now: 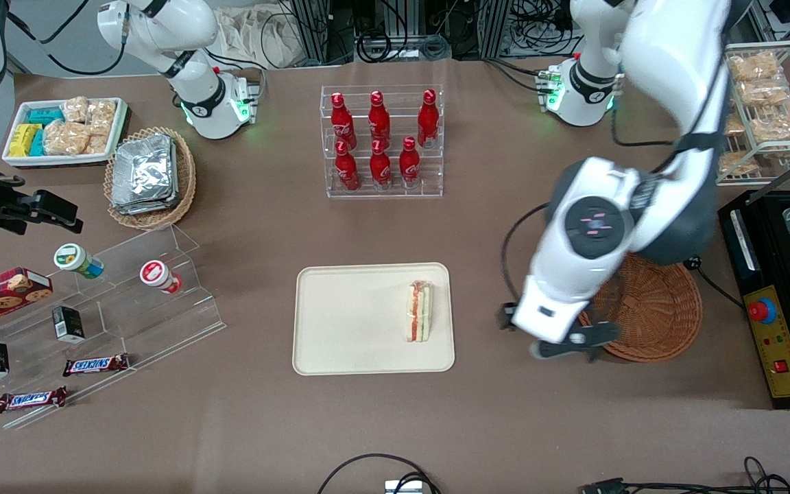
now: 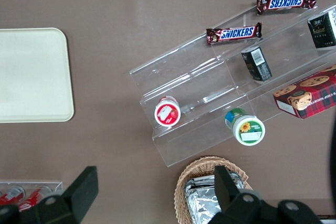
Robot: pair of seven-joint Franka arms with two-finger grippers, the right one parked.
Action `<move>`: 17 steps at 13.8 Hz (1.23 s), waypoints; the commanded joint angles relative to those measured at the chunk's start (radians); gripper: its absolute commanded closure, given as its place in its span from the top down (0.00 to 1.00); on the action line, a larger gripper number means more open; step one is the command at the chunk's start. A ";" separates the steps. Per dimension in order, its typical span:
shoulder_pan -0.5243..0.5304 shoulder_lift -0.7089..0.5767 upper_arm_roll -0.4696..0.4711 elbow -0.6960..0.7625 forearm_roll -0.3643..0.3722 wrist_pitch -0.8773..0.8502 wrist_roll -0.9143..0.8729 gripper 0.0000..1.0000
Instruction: Place sandwich from basket to tray
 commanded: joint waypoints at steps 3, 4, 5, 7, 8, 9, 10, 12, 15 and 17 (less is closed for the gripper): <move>0.157 -0.156 -0.011 -0.034 -0.066 -0.187 0.222 1.00; 0.184 -0.183 -0.011 -0.034 -0.075 -0.225 0.280 1.00; 0.201 -0.206 -0.011 -0.034 -0.077 -0.265 0.317 1.00; 0.221 -0.263 -0.005 -0.048 -0.080 -0.304 0.383 1.00; 0.221 -0.297 0.017 -0.063 -0.080 -0.322 0.432 1.00; 0.221 -0.332 0.044 -0.082 -0.092 -0.334 0.481 1.00; 0.221 -0.376 0.069 -0.118 -0.132 -0.336 0.528 1.00; 0.223 -0.472 0.115 -0.178 -0.155 -0.343 0.604 1.00; 0.241 -0.553 0.129 -0.214 -0.154 -0.380 0.741 1.00; 0.243 -0.595 0.129 -0.234 -0.154 -0.383 0.757 1.00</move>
